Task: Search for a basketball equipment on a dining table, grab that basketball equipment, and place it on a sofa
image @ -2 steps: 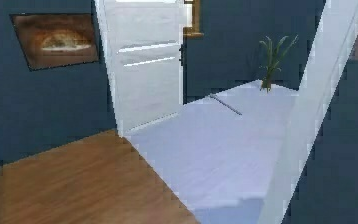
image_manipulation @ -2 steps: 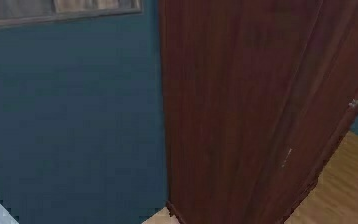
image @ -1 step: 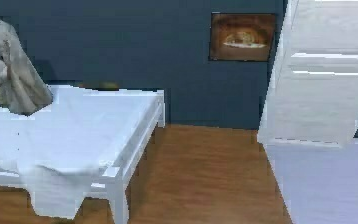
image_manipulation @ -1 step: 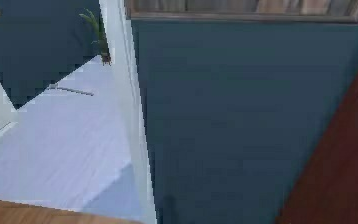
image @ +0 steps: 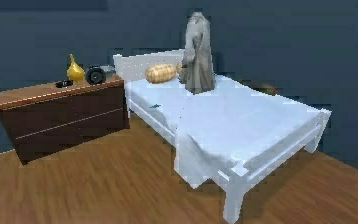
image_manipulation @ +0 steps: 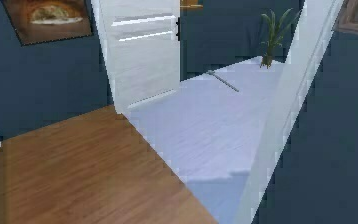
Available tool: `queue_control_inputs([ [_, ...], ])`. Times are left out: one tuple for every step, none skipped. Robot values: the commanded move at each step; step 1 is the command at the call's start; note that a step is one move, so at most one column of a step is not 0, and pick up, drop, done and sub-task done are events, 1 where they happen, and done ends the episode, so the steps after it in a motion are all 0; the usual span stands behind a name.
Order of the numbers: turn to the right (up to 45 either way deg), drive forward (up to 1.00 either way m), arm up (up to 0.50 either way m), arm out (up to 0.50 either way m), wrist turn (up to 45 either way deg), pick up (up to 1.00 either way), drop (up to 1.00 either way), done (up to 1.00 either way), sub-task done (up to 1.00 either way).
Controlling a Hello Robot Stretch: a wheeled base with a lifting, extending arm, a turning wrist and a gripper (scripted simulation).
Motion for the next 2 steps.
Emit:
queue_control_inputs([
  [-15.0,0.00,0.00,0.00,0.0,0.00,0.00,0.00,0.00],
  [0.0,0.15,0.00,0.00,0.0,0.00,0.00,0.00,0.00],
])
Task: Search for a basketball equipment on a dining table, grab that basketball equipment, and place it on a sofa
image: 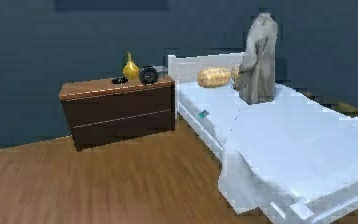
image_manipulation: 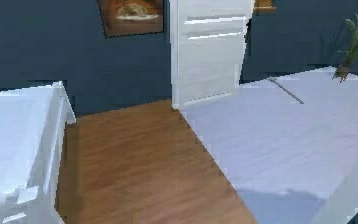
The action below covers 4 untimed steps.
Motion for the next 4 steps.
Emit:
queue_control_inputs([
  [45.0,0.00,0.00,0.00,0.0,0.00,0.00,0.00,0.00],
  [18.0,0.00,0.00,0.00,0.0,0.00,0.00,0.00,0.00],
  [0.0,0.20,0.00,0.00,0.0,0.00,0.00,0.00,0.00],
  [45.0,0.00,0.00,0.00,0.0,0.00,0.00,0.00,0.00],
])
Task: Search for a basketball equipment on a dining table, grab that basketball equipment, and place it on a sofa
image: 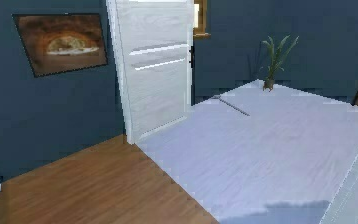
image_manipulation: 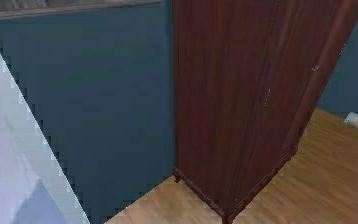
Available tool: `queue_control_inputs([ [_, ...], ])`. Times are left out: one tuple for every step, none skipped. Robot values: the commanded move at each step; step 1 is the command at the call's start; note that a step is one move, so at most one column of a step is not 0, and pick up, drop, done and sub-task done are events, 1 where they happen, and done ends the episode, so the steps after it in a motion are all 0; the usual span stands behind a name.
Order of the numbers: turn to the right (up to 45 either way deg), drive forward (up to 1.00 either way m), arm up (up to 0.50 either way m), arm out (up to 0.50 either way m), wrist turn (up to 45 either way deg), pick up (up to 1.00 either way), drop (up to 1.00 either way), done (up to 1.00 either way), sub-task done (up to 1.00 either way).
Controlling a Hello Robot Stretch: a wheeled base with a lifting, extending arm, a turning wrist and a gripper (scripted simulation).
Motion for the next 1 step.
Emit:
queue_control_inputs([
  [6.0,0.00,0.00,0.00,0.0,0.00,0.00,0.00,0.00],
])
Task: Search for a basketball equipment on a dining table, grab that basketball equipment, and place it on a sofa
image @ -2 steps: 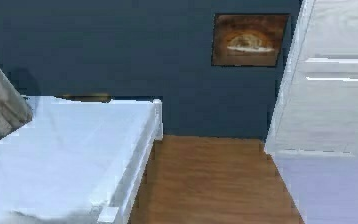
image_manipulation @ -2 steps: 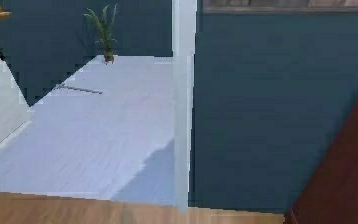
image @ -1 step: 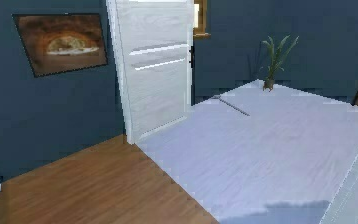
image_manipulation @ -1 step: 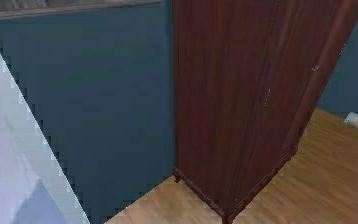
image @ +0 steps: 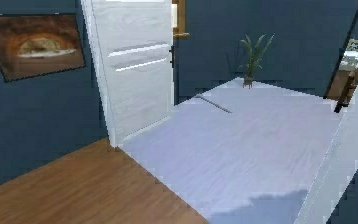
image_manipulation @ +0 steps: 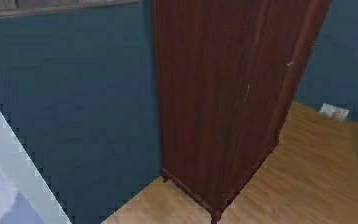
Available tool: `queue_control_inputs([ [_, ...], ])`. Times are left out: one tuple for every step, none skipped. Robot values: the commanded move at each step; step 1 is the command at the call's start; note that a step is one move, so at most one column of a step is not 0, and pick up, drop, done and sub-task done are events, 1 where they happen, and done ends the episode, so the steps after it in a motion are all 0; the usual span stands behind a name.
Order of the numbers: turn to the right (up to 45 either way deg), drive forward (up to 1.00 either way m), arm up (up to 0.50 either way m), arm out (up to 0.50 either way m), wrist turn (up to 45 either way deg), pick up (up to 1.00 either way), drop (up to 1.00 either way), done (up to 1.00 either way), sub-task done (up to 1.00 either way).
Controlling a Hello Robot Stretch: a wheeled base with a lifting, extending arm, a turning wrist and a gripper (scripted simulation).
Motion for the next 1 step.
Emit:
queue_control_inputs([
  [0.0,0.35,0.00,0.00,0.0,0.00,0.00,0.00,0.00],
])
